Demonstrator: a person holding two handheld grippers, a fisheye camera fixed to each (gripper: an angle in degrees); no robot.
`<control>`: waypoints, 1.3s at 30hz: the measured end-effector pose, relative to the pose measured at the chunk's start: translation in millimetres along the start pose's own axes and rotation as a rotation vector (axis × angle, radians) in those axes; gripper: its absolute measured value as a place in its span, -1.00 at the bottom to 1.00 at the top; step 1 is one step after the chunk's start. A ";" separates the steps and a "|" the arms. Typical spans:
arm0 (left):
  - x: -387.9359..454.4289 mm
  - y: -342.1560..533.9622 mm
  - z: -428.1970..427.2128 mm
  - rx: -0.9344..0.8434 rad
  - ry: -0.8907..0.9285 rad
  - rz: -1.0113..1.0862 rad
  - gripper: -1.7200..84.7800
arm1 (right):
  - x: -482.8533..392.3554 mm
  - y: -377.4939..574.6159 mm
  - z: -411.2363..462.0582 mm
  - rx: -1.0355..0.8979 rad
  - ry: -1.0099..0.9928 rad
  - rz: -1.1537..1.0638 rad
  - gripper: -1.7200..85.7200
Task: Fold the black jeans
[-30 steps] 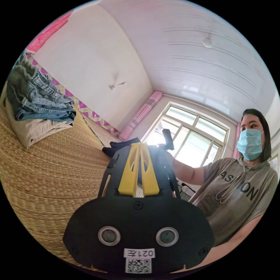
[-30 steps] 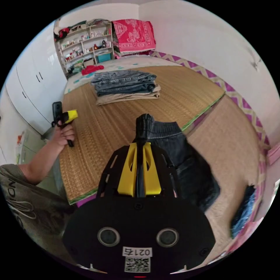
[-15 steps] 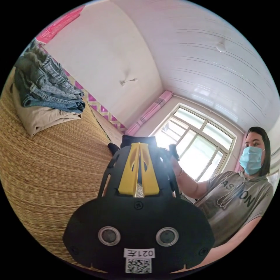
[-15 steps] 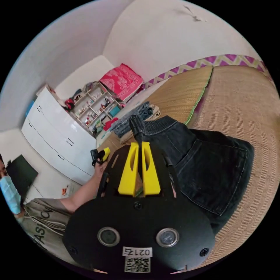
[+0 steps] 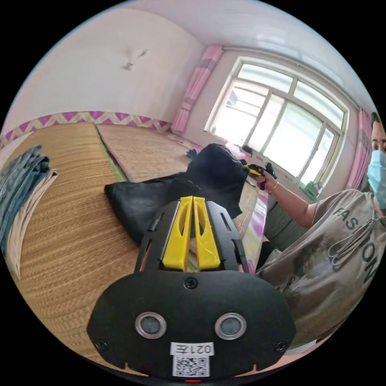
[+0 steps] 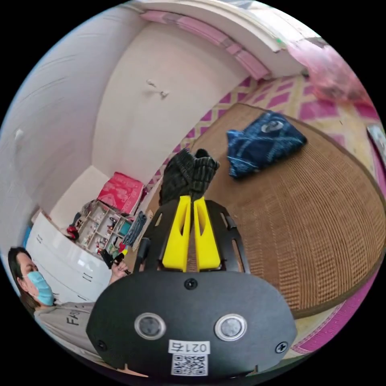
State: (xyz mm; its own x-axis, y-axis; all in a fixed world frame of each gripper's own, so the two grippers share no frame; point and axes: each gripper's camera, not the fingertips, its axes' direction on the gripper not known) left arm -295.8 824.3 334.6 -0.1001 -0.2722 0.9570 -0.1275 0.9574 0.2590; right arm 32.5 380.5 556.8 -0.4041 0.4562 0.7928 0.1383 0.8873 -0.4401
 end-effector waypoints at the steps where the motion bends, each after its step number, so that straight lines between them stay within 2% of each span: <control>1: 11.2 -17.1 26.7 -0.033 0.005 0.015 -0.98 | 21.3 4.9 -0.8 -0.003 -0.001 0.055 -0.98; 3: 24.7 -40.7 64.3 -0.085 0.008 0.018 -0.98 | 86.2 20.3 1.5 -0.050 0.012 0.206 -0.98; 5: 40.8 -68.0 102.6 -0.134 0.000 0.026 -0.98 | 107.5 25.0 -1.3 -0.042 -0.044 0.214 -0.98; 10: 77.1 -110.3 151.4 -0.196 -0.115 0.103 -0.96 | 108.9 21.4 -15.5 -0.038 -0.040 0.087 -0.97; 13: 97.8 -126.4 184.9 -0.265 -0.178 0.179 -0.91 | 141.5 38.9 -2.5 -0.147 0.107 0.084 -0.97; 14: 105.4 -130.6 200.6 -0.312 -0.202 0.215 -0.87 | 154.4 46.0 -1.1 -0.169 0.086 0.100 -0.97; 15: 109.2 -132.1 207.9 -0.333 -0.210 0.236 -0.85 | 151.6 51.8 -11.1 -0.125 0.035 0.033 -0.96; 20: 135.1 -138.9 264.6 -0.494 -0.327 0.440 -0.75 | 151.5 78.8 -20.3 -0.078 0.052 -0.033 -0.95; 23: 129.7 -137.4 285.6 -0.601 -0.332 0.484 -0.70 | 161.8 89.7 -23.5 -0.068 0.025 -0.018 -0.94; 27: 107.7 -134.6 279.8 -0.611 -0.294 0.460 -0.72 | 168.6 103.2 -26.5 -0.070 0.025 -0.015 -0.94; 30: 66.2 -134.5 261.9 -0.567 -0.230 0.298 -0.88 | 171.5 111.9 -29.0 -0.068 0.019 -0.015 -0.94; 33: 7.3 -131.0 224.4 -0.453 -0.060 0.060 -0.96 | 173.1 119.6 -31.1 -0.068 0.017 -0.013 -0.94; 36: -35.1 -123.5 136.7 -0.179 -0.012 -0.083 -0.98 | 173.8 126.0 -32.8 -0.068 0.013 -0.008 -0.95; 38: -71.8 -105.4 39.8 0.041 0.018 -0.185 -0.98 | 172.9 129.4 -33.3 -0.070 0.014 -0.008 -0.95; 39: -80.6 -98.0 13.4 0.093 0.006 -0.206 -0.98 | 172.1 131.4 -33.6 -0.071 0.014 -0.007 -0.95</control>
State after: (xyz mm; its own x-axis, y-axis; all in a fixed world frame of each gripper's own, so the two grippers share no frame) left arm -288.5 751.2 230.3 -0.0568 -0.4599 0.8861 -0.2351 0.8688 0.4359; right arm 11.5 577.9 649.6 -0.3927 0.4507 0.8016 0.2001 0.8927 -0.4039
